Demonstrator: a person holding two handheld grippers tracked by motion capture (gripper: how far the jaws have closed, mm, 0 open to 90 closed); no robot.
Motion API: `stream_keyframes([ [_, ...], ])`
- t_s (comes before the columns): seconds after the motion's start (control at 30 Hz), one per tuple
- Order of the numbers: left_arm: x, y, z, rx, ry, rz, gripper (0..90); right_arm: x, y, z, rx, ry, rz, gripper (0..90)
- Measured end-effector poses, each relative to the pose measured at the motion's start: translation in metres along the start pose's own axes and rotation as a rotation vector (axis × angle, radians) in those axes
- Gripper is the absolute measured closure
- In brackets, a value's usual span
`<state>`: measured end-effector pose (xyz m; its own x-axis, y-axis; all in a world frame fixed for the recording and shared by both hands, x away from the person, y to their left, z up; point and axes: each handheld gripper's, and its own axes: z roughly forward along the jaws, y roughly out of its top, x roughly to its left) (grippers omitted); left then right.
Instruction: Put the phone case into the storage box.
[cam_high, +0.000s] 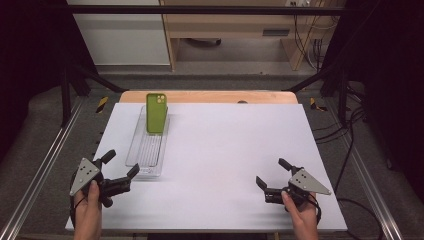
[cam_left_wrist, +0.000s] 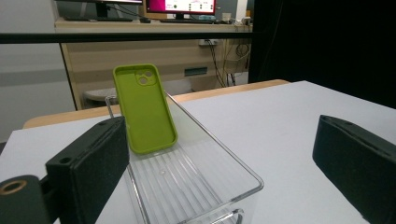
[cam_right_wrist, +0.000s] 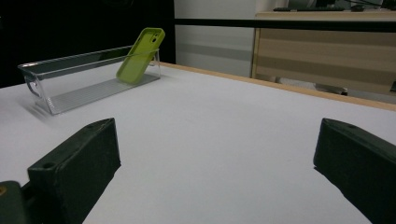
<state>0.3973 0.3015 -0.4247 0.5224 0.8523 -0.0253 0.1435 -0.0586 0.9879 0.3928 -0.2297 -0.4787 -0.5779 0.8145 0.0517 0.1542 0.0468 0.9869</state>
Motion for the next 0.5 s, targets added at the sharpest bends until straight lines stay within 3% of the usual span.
stream_keyframes([
  [0.5, 0.006, -0.0104, -0.0057, -0.009, 0.021, -0.001, 4.0, -0.0001, 0.0, -0.0007, -0.001, -0.012, -0.014, 1.0],
])
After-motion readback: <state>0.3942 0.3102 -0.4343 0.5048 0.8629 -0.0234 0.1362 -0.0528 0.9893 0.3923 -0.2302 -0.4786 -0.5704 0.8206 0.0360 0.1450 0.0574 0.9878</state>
